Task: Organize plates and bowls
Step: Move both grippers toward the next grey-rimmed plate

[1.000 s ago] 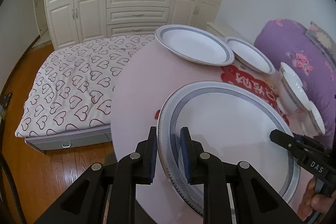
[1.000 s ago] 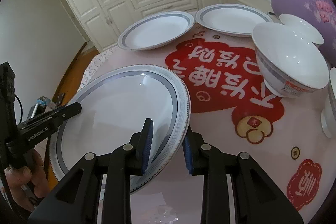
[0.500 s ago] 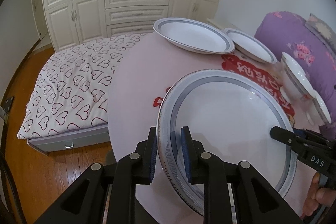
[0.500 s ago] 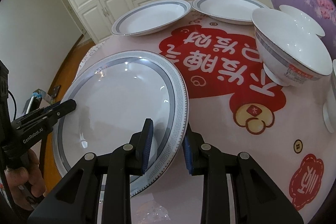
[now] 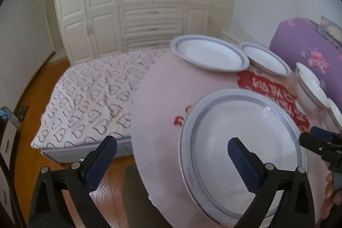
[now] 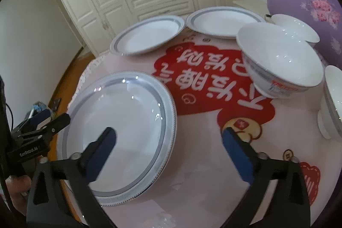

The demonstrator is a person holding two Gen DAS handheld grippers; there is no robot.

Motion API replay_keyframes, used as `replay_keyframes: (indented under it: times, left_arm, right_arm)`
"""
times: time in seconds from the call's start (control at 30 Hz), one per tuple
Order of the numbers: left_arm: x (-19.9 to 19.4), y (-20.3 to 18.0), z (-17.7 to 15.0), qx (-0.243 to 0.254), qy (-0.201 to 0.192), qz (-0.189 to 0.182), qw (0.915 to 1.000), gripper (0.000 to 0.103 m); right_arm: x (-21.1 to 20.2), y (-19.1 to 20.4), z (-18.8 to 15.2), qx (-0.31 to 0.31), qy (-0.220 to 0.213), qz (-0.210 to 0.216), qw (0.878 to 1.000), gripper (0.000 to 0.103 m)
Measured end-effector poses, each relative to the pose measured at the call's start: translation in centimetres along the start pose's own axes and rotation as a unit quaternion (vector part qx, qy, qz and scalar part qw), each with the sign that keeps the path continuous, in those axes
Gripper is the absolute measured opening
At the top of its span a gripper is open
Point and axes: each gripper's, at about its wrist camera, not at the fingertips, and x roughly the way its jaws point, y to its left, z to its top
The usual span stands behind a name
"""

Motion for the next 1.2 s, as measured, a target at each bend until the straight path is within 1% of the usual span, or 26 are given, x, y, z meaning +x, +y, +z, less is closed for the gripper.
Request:
replay_keyframes:
  times: [0.17,0.33,0.5,0.63,0.7,0.77,0.93,1.07,1.2]
  left_arm:
    - [-1.3,-0.3,0.4,-0.004,-0.018,0.016,0.9997,0.102]
    - [-4.3,-0.5,0.5,-0.009,-0.056,0.02,0.9982,0.102]
    - [-7.6,-0.8,0.6,-0.007,-0.092,0.025,0.9954,0.102]
    - [-9.6,-0.8,0.8,-0.009,-0.118,0.023,0.9927,0.102]
    - [-10.4,-0.7,0.9,-0.013,-0.128,0.02,0.9915,0.102]
    - [-10.8,-0.6,1.0,-0.016,-0.134,0.019,0.9907,0.102]
    - [-11.6,-0.2,1.7,-0.014,-0.15,0.016,0.9885,0.102]
    - [-11.6,0.5,3.1,-0.017,-0.17,0.018,0.9851,0.102]
    - [-10.7,1.7,4.9,-0.033,-0.173,0.023,0.9842,0.102]
  right_arm:
    - [-1.2,-0.5,0.7,0.018,-0.026,0.014,0.999,0.103]
    - [-3.1,0.0,1.7,0.013,-0.061,0.02,0.998,0.103]
    - [-5.9,1.2,3.1,-0.004,-0.117,-0.003,0.993,0.103]
    - [-8.2,2.1,4.3,-0.022,-0.168,-0.024,0.985,0.103]
    - [-8.7,2.5,4.8,-0.028,-0.185,-0.035,0.982,0.103]
    - [-8.9,2.7,5.4,-0.031,-0.193,-0.04,0.98,0.103]
    - [-8.4,3.2,6.9,-0.038,-0.197,-0.048,0.978,0.103]
    - [-8.1,4.1,8.5,-0.053,-0.202,-0.052,0.977,0.103]
    - [-7.8,4.7,10.4,-0.052,-0.199,-0.049,0.977,0.103]
